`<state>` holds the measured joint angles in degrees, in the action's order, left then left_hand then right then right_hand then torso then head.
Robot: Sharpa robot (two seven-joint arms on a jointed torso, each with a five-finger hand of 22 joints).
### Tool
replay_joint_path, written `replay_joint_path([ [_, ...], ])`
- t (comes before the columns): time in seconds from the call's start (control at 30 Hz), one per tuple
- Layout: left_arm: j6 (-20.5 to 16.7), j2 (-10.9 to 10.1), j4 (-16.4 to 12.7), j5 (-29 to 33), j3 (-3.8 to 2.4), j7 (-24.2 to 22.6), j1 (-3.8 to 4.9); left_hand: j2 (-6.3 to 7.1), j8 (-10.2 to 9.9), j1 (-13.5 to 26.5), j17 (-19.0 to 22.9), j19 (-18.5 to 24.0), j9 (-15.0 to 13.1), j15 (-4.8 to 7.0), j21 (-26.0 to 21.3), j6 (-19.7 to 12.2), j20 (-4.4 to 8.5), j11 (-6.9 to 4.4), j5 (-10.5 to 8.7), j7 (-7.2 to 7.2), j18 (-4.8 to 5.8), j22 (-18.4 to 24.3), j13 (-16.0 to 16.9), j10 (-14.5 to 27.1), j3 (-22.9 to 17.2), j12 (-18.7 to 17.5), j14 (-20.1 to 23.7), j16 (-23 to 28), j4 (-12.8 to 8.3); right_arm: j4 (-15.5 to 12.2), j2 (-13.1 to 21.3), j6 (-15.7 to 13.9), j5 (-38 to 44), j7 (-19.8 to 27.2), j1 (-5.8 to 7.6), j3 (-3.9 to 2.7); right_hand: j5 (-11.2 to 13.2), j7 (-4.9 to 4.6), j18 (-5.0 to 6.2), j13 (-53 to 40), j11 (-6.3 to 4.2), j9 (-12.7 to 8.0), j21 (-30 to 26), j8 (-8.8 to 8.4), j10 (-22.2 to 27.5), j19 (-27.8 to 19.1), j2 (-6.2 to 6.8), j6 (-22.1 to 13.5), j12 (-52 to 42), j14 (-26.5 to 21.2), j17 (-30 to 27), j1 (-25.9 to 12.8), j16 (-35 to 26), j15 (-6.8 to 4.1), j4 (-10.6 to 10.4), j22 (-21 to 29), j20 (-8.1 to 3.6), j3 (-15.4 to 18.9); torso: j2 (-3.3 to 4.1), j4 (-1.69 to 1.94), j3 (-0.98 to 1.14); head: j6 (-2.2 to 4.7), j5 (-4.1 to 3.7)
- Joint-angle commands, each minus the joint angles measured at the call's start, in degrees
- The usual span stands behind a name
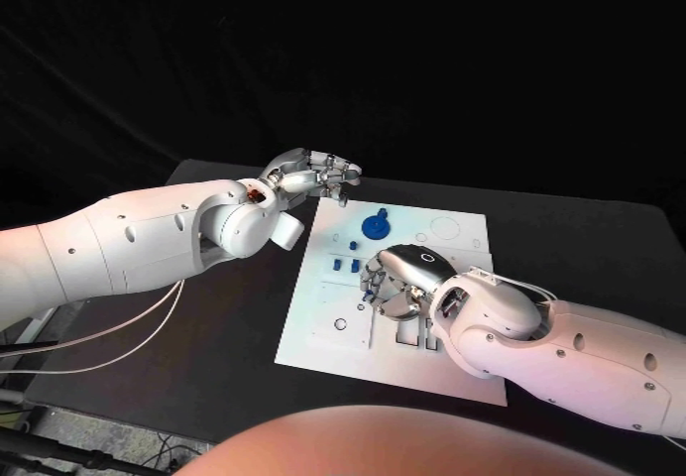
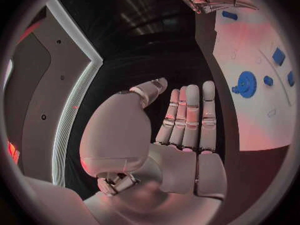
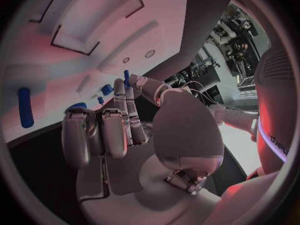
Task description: Assemble the parts on the task board
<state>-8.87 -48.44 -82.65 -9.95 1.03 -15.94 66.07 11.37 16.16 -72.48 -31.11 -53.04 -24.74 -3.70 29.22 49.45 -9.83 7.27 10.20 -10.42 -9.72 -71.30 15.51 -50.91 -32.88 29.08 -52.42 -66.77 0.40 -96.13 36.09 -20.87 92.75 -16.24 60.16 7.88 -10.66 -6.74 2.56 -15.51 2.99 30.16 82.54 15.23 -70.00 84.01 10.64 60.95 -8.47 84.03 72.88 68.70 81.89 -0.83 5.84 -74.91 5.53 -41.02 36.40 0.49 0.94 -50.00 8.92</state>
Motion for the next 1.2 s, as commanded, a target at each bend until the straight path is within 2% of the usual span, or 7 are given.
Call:
replay_joint_path([
  [0.03,0.1,0.2,-0.2,-0.1,-0.04,-0.5,0.03,-0.04,0.1,-0.2,0.0,-0.3,0.0,-0.09,0.2,-0.5,-0.08,0.13,0.22,0.07,-0.63,0.0,-0.1,-0.1,0.3,-0.2,-0.3,0.3,0.1,0.3,-0.3,0.8,0.8,0.7,-0.36,0.04,-0.3,0.06,-0.76,0.0,0.15,0.1,-0.3,0.06,0.0,2.3,-0.43,-0.2,0.2,2.4,-0.1,-0.1,0.0,-0.3,-0.2,-12.7,-0.54,-0.3,0.03,-0.05,0.0,0.0,0.28],
  [0.53,0.2,0.2,-0.2,-0.2,-0.04,-0.5,0.03,-0.04,0.1,-0.2,0.0,-0.3,0.0,-0.09,0.2,-0.5,-0.08,0.13,0.22,0.07,-0.63,0.0,-0.1,-0.1,0.3,-0.2,-0.3,0.3,0.1,1.4,-1.3,1.7,1.3,0.9,-1.44,0.19,-0.4,0.03,-0.77,0.0,0.18,0.1,-0.3,0.03,0.0,2.3,-0.43,-0.3,0.3,2.4,-0.1,-0.1,0.0,-0.28,-0.1,-12.7,-0.53,-0.3,0.07,0.0,0.04,0.0,0.82],
  [0.67,0.2,0.1,-0.2,-0.2,-0.04,-0.5,0.03,-0.04,0.1,-0.2,0.0,-0.3,0.0,-0.09,0.2,-0.5,-0.08,0.13,0.22,0.07,-0.63,0.0,-0.1,-0.1,0.3,-0.2,-0.3,0.3,0.1,1.8,-1.5,1.9,1.5,0.8,-1.62,0.21,-0.4,-0.01,-0.75,0.0,0.22,0.1,-0.4,-0.01,0.0,2.2,-0.42,-0.3,0.4,2.4,-0.2,-0.1,0.0,-0.25,-0.1,-12.7,-0.52,-0.3,0.02,-0.08,-0.01,0.0,0.98],
  [1.03,0.4,0.1,-0.2,-0.3,-0.04,-0.3,0.03,-0.06,0.2,-0.1,0.1,-0.3,0.0,-0.12,0.2,-0.6,-0.1,0.17,0.27,0.04,-0.62,0.0,-0.2,0.0,0.4,-0.3,-0.3,0.3,0.2,2.9,-2.1,2.2,2.7,0.1,-1.94,0.25,-0.4,-0.04,-0.75,-0.1,0.25,0.2,-0.4,-0.04,0.1,2.2,-0.42,-0.4,0.5,2.4,-0.1,-0.2,0.0,-0.21,-0.1,-12.7,-0.5,-0.3,0.07,-0.03,0.04,0.0,1.07],
  [1.2,0.5,0.1,-0.2,-0.3,-0.04,-0.3,0.03,-0.06,0.2,-0.1,0.1,-0.3,0.0,-0.12,0.2,-0.6,-0.1,0.17,0.27,0.04,-0.62,0.0,-0.2,0.0,0.4,-0.3,-0.3,0.3,0.2,3.0,-2.4,2.7,3.1,0.1,-2.01,0.26,-0.4,-0.04,-0.75,-0.1,0.25,0.2,-0.4,-0.04,0.1,2.2,-0.42,-0.4,0.5,2.4,-0.1,-0.2,0.0,-0.21,-0.1,-12.7,-0.5,-0.3,0.02,-0.06,-0.01,0.0,1.05],
])
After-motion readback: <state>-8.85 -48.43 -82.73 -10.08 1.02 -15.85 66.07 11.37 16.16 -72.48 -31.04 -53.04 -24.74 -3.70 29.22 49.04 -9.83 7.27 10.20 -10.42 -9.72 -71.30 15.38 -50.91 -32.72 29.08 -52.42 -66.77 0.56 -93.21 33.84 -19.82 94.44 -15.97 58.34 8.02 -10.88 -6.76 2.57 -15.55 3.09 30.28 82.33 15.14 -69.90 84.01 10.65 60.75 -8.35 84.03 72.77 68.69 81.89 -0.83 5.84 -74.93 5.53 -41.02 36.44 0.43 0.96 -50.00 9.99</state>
